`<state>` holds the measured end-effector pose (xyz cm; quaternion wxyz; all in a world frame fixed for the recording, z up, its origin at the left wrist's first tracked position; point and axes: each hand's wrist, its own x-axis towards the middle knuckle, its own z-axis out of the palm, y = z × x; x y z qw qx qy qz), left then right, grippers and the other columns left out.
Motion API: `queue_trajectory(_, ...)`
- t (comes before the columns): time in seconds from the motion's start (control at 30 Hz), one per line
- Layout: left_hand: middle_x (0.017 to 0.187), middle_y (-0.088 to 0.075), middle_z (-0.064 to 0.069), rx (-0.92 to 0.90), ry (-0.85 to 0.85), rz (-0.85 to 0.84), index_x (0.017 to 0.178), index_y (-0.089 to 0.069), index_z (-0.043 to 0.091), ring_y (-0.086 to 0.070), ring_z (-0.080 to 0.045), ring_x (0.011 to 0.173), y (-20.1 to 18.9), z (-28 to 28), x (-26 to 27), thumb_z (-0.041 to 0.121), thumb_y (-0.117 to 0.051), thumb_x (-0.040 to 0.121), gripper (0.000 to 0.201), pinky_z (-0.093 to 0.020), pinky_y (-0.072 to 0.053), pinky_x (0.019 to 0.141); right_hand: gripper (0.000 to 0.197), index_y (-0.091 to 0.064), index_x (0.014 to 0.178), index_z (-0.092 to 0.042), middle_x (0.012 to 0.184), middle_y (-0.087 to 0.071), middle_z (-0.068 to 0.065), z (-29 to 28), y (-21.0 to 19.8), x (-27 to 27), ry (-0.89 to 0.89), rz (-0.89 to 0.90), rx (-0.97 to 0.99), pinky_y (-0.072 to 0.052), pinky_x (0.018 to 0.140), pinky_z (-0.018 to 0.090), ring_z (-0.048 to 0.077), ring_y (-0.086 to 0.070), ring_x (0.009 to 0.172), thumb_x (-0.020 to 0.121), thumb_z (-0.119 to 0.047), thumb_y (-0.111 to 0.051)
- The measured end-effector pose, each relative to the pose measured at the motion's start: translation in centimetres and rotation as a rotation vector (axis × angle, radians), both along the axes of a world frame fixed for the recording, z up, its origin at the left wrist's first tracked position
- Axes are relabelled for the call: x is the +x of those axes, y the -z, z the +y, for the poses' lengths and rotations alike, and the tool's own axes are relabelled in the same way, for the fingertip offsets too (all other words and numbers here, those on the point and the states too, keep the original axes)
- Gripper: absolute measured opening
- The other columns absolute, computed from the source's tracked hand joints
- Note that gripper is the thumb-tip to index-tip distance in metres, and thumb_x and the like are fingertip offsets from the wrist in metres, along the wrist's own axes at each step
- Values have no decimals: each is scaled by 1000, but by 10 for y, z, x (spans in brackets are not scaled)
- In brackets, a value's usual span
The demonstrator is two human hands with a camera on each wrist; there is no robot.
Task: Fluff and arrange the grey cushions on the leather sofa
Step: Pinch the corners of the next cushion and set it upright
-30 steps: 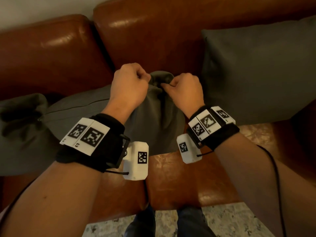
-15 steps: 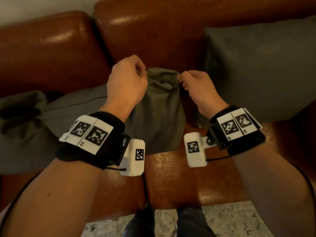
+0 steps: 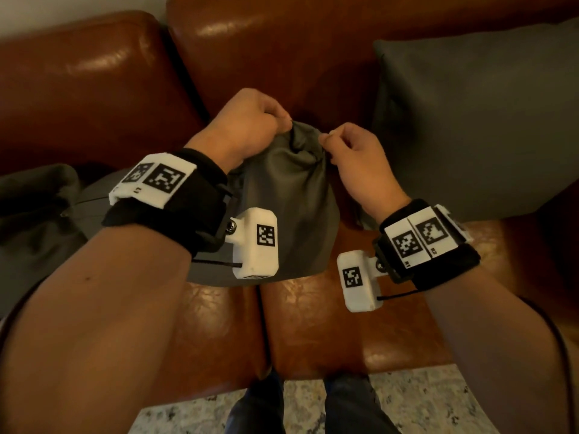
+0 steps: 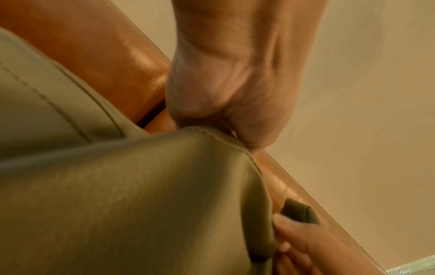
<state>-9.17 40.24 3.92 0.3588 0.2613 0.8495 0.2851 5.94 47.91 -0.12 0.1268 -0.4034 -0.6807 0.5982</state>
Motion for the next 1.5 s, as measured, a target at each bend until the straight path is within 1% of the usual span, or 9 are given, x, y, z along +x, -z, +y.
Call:
queue_trajectory(0.13,76,-67,4,43,-114,-51,72,-69,24,-63,-9,77,6,0,5,14,-64,90,21,-30,-54,77,32,-61,75,-19,72,-53,-7,-14,-7,3,4,-46,355,-38,58,17,3,-47,60,81,-49,-71)
queue_trajectory(0.37,85,-67,0,38,-300,-159,73,-67,17,-63,-12,86,0,7,4,0,-58,87,24,-25,-51,76,25,-71,96,-20,90,-53,-3,-31,-9,-5,-125,-199,628,-46,72,37,19,-55,87,87,-42,-67)
queue_trajectory(0.53,85,-61,0,8,-387,-186,92,-67,12,-57,-10,80,-1,12,8,-1,-57,87,17,-22,-50,69,21,-74,99,-19,95,-57,2,-33,-5,-12,-187,-259,583,-48,82,47,24,-55,94,90,-35,-64)
queue_trajectory(0.67,81,-56,1,-5,-381,-179,83,-61,14,-51,-7,74,-4,12,9,-1,-56,88,17,-19,-41,57,9,-70,88,-16,91,-54,-1,-27,-7,-15,-176,-214,495,-50,81,46,22,-57,90,89,-25,-66)
queue_trajectory(0.83,87,-58,-3,-46,-367,-200,105,-62,5,-55,-13,78,-6,16,7,0,-54,91,17,-24,-47,65,18,-70,104,-18,101,-56,4,-29,-7,-9,-247,-264,596,-48,81,47,25,-53,98,94,-27,-57)
queue_trajectory(1.0,115,-63,-16,-68,-337,-202,126,-57,-1,-61,-28,108,-8,18,7,0,-54,91,35,-30,-47,80,36,-58,131,-26,112,-52,5,-31,-5,-2,-455,-394,652,-44,85,45,28,-47,108,96,-28,-53)
queue_trajectory(1.23,87,-61,0,19,-306,-69,79,-60,19,-56,-14,86,4,8,5,2,-55,87,19,-28,-50,74,11,-64,97,-17,89,-41,-9,-20,0,-2,-260,-129,619,-47,78,46,18,-50,89,87,-21,-66)
queue_trajectory(1.37,83,-60,5,136,-194,-10,80,-61,25,-58,-11,82,7,-1,7,11,-62,88,16,-28,-48,72,13,-64,95,-14,89,-42,-8,-22,-1,3,-101,45,718,-47,73,40,11,-43,83,83,-17,-68)
queue_trajectory(1.5,101,-69,2,200,-8,-127,94,-71,27,-64,-12,98,-2,-17,1,24,-65,88,9,-31,-52,90,11,-68,93,-7,81,-53,4,-23,-1,8,-20,190,892,-42,69,37,17,-46,81,84,-13,-69)
